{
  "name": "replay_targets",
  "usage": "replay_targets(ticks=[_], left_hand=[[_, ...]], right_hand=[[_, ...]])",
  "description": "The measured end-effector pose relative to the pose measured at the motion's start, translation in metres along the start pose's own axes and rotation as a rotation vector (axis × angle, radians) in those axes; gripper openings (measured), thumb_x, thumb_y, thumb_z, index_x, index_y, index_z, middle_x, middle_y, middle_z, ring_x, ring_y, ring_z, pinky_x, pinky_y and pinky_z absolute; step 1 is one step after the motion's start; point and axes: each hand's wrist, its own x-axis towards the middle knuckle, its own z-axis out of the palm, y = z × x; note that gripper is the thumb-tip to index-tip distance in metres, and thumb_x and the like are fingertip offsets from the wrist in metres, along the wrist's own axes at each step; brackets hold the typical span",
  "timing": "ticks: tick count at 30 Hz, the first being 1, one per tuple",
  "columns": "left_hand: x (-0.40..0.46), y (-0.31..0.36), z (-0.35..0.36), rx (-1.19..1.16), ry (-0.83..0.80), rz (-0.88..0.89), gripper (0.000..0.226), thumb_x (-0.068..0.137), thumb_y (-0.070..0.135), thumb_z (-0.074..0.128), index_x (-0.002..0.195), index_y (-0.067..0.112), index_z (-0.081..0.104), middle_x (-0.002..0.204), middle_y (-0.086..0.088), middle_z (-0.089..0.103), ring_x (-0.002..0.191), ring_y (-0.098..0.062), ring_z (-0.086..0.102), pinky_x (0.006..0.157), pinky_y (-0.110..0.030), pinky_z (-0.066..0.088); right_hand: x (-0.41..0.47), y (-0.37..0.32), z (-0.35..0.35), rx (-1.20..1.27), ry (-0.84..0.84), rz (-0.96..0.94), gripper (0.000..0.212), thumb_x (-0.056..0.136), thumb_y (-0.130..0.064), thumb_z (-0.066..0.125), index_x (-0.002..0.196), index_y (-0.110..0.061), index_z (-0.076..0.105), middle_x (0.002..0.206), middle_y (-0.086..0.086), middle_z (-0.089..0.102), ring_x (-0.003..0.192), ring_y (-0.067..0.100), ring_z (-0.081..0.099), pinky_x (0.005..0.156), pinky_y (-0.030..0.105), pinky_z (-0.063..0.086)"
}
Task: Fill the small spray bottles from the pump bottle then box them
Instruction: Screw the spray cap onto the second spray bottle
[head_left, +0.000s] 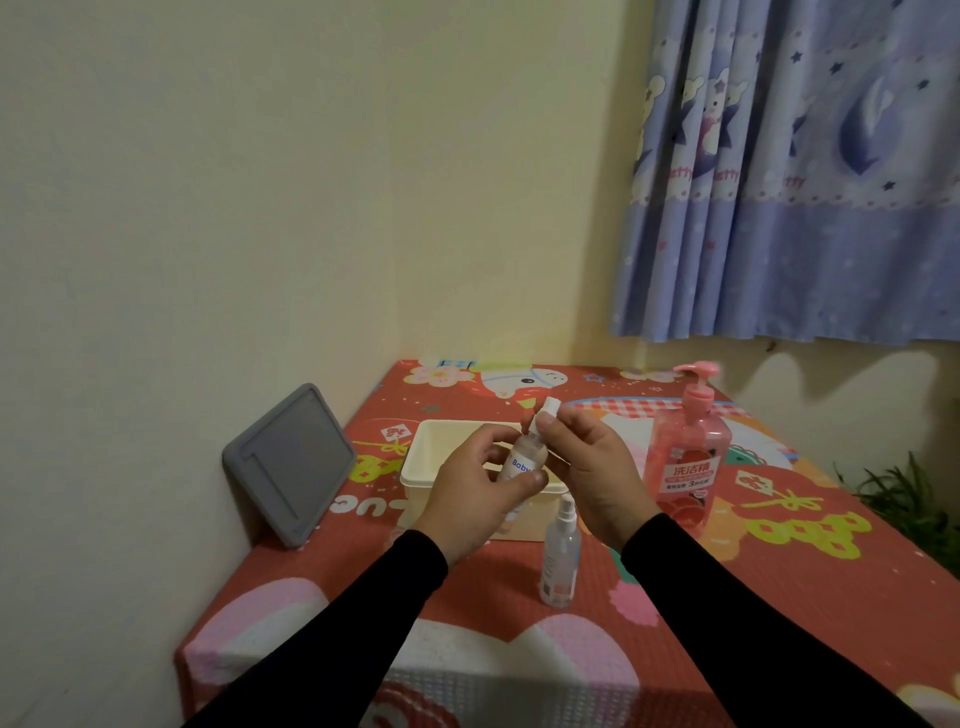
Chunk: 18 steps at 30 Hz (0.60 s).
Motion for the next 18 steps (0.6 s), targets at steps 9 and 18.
replay_targets(ticks=[9, 18], left_hand=[[0.0022, -0.003, 0.0066, 0.148, 0.073, 0.097, 0.036, 0.076, 0.026, 0.08, 0.104, 0.029, 0.058, 0.095, 0.013, 0.065, 0.081, -0.005, 0.064, 0.07, -0.023, 0.055], [0.0038, -0.008, 0.0029, 0.094, 0.031, 0.025, 0.035, 0.077, 0.025, 0.079, 0.106, 0.027, 0.059, 0.092, 0.007, 0.063, 0.076, -0.015, 0.066, 0.067, -0.032, 0.055]], right_hand=[[0.0031, 0.0071, 0.0088, 0.034, 0.105, 0.015, 0.026, 0.081, -0.024, 0.075, 0.093, -0.013, 0.053, 0.08, 0.004, 0.064, 0.082, 0.025, 0.062, 0.072, 0.037, 0.049], [0.0061, 0.0046, 0.0053, 0.074, 0.023, 0.091, 0.019, 0.096, -0.023, 0.054, 0.101, -0.008, 0.066, 0.096, 0.01, 0.068, 0.091, 0.025, 0.064, 0.079, 0.037, 0.052]])
